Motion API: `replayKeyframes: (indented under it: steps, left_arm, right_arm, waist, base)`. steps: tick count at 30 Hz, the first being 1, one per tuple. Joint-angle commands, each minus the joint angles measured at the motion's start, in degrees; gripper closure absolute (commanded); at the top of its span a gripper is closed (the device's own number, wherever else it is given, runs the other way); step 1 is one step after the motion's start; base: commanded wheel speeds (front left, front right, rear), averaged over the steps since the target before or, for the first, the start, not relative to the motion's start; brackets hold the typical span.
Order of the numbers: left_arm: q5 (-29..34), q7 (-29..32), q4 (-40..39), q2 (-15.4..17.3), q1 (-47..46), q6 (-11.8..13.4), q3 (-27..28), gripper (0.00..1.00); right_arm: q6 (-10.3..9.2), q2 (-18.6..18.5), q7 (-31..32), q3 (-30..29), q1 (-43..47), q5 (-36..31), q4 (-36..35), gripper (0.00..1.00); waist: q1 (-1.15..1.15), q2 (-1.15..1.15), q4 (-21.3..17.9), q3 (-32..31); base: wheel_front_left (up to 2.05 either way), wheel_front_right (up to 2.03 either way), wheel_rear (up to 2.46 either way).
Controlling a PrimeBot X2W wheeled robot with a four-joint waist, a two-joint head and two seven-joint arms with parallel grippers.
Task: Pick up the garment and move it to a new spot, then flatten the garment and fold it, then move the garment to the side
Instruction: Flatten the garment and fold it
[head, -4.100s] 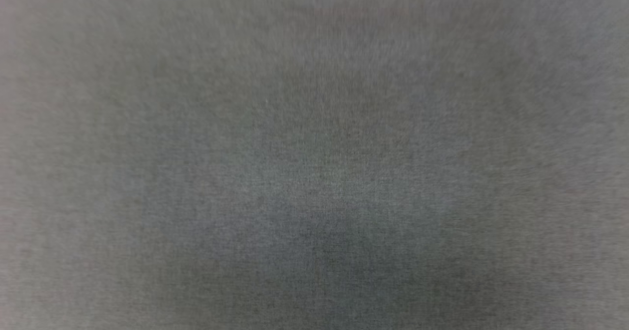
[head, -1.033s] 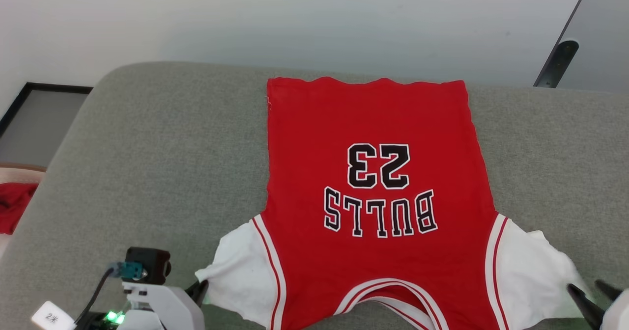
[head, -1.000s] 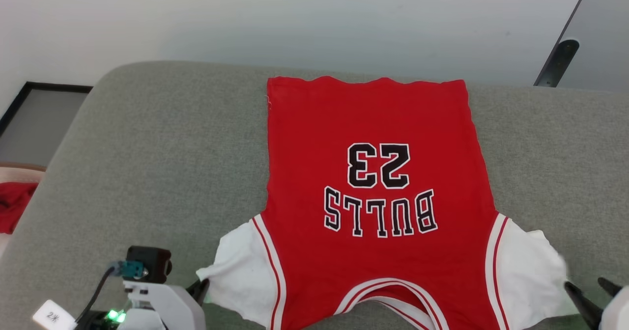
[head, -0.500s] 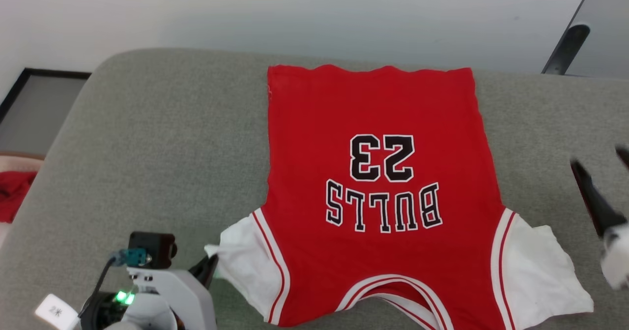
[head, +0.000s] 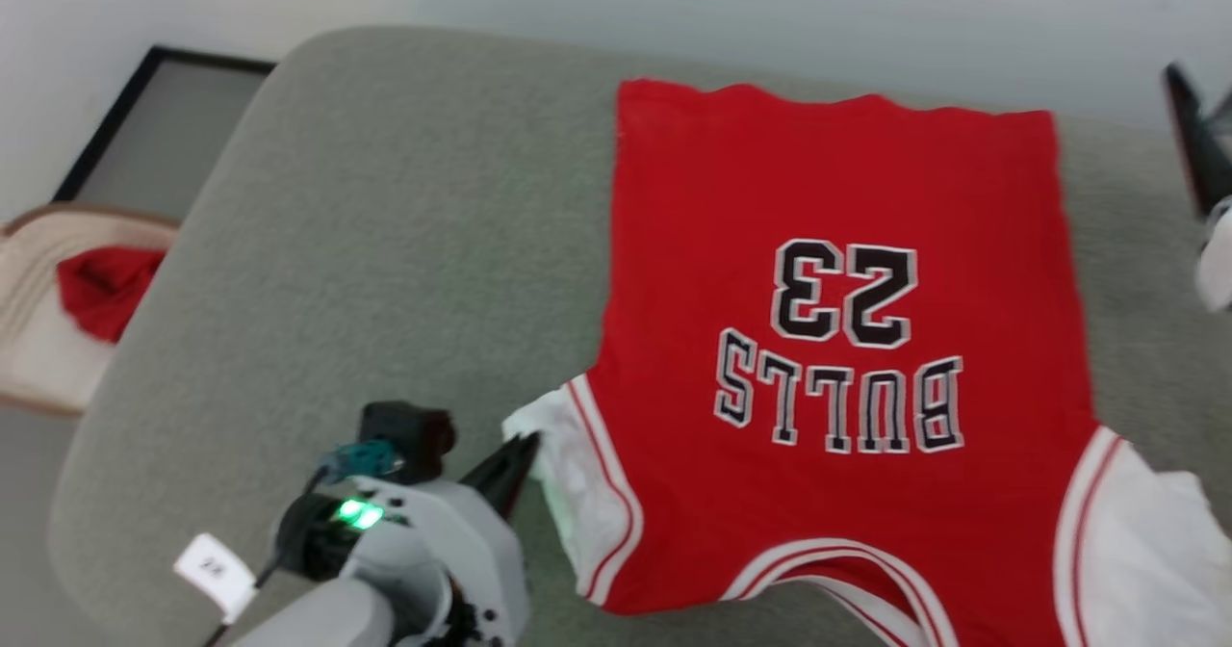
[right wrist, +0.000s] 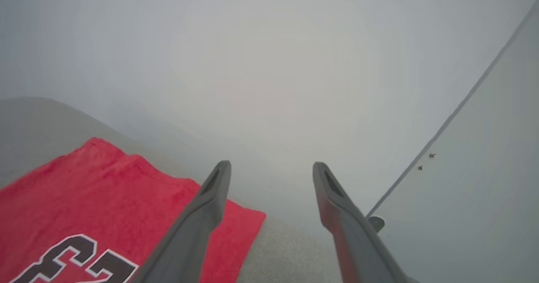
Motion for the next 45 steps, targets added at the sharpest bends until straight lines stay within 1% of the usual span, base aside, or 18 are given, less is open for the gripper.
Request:
replayKeyframes:
  steps: [1, 4, 8, 12, 15, 17, 20, 22, 25, 28, 31, 34, 38, 39, 40, 41, 45]
  left_arm:
    - [0.7, -0.5, 0.9, -1.3, -1.4, -1.0, -0.5, 1.00]
    - [0.8, -1.1, 2.7, -3.3, -2.6, -2.6, -1.1, 1.00]
    - [0.9, -1.7, 5.3, -5.9, -4.0, -4.9, -2.2, 1.00]
    - [1.2, -2.4, 7.7, -8.3, -5.3, -7.1, -3.3, 1.00]
    - [1.2, -2.7, 9.3, -9.9, -6.2, -8.7, -4.1, 1.00]
    - [1.4, -2.9, 10.2, -10.9, -7.0, -9.6, -4.4, 1.00]
    - [1.2, -3.4, 11.3, -11.8, -7.2, -10.2, -4.6, 1.00]
    - [1.0, -3.8, 11.5, -12.3, -7.4, -10.5, -4.6, 1.00]
    - [0.9, -4.4, 12.1, -12.8, -7.5, -10.7, -4.6, 1.00]
    - [0.8, -4.9, 12.4, -13.4, -7.3, -11.0, -4.6, 1.00]
    - [0.4, -5.2, 12.6, -13.5, -6.9, -11.1, -4.4, 1.00]
    - [0.3, -5.5, 12.6, -13.5, -6.6, -11.1, -4.3, 1.00]
    - [0.0, -5.6, 12.5, -13.5, -6.1, -11.1, -4.3, 1.00]
    - [-0.1, -5.6, 12.4, -13.5, -6.1, -11.0, -4.3, 1.00]
    - [-0.2, -5.7, 12.4, -13.5, -6.1, -11.0, -4.2, 1.00]
    - [-0.3, -5.7, 12.3, -13.5, -6.2, -11.0, -4.2, 1.00]
    - [-0.4, -5.6, 12.7, -13.7, -6.2, -11.1, -4.2, 1.00]
  right_arm:
    - [-0.04, -1.0, 1.1, 0.4, -3.6, 0.1, 4.3, 0.00]
    - [-0.04, -2.3, 3.7, 2.2, -9.4, 1.0, 12.0, 0.00]
    - [-0.04, -3.0, 10.5, 3.0, -16.1, 3.0, 22.3, 0.00]
    - [-0.05, -3.6, 18.3, 1.4, -22.1, 4.0, 32.1, 0.00]
    - [-0.05, -3.5, 22.8, -0.8, -26.0, 4.0, 38.3, 0.00]
    - [-0.05, -3.4, 25.2, -2.9, -28.3, 3.3, 42.4, 0.00]
    - [-0.04, -2.3, 28.6, -5.0, -31.9, 0.9, 47.7, 0.00]
    - [-0.05, -2.3, 29.6, -6.5, -34.1, -1.5, 50.6, 0.00]
    - [-0.04, -1.4, 30.4, -8.4, -36.8, -5.0, 54.2, 0.00]
    - [-0.05, -1.7, 31.5, -10.1, -38.4, -9.2, 56.9, 0.00]
    - [-0.05, -1.9, 32.2, -13.0, -39.0, -12.7, 58.3, 0.00]
    - [-0.06, -1.8, 32.9, -14.7, -39.0, -15.2, 58.9, 0.00]
    - [-0.10, -2.1, 36.4, -19.0, -38.3, -20.2, 59.8, 0.00]
    - [-0.13, -2.1, 37.4, -20.2, -38.1, -21.4, 59.9, 0.12]
    - [-0.13, -2.4, 38.3, -21.5, -37.9, -22.7, 59.9, 0.95]
    - [-0.15, -2.1, 39.6, -22.3, -37.7, -24.4, 59.9, 1.00]
    - [-0.10, -0.4, 41.0, -27.3, -37.0, -28.8, 56.8, 1.00]
  waist:
    - [0.00, 0.00, 4.5, 3.5]
    - [0.00, 0.00, 6.7, 5.1]
    - [0.00, 0.00, 9.6, 7.0]
    - [0.00, 0.00, 12.4, 8.9]
    - [0.00, 0.00, 14.3, 10.4]
    - [0.00, 0.00, 15.5, 11.4]
    - [0.00, 0.00, 15.8, 12.9]
    - [0.00, 0.00, 15.9, 14.0]
    - [0.00, 0.00, 16.0, 15.3]
    - [0.00, 0.00, 16.1, 16.1]
    - [0.00, 0.00, 16.2, 16.7]
    - [0.00, 0.00, 16.2, 16.9]
    - [0.00, 0.00, 16.3, 17.3]
    - [0.00, 0.00, 16.3, 17.4]
    - [0.00, 0.00, 16.3, 17.5]
    - [0.00, 0.00, 16.3, 17.6]
    - [0.00, 0.00, 16.2, 17.6]
  base:
    - [0.00, 0.00, 0.00]
    - [0.00, 0.00, 0.00]
    - [0.00, 0.00, 0.00]
    - [0.00, 0.00, 0.00]
    - [0.00, 0.00, 0.00]
    - [0.00, 0.00, 0.00]
    - [0.00, 0.00, 0.00]
    - [0.00, 0.00, 0.00]
    - [0.00, 0.00, 0.00]
    - [0.00, 0.00, 0.00]
    - [0.00, 0.00, 0.00]
    - [0.00, 0.00, 0.00]
    - [0.00, 0.00, 0.00]
    - [0.00, 0.00, 0.00]
    - [0.00, 0.00, 0.00]
    - [0.00, 0.00, 0.00]
    - [0.00, 0.00, 0.00]
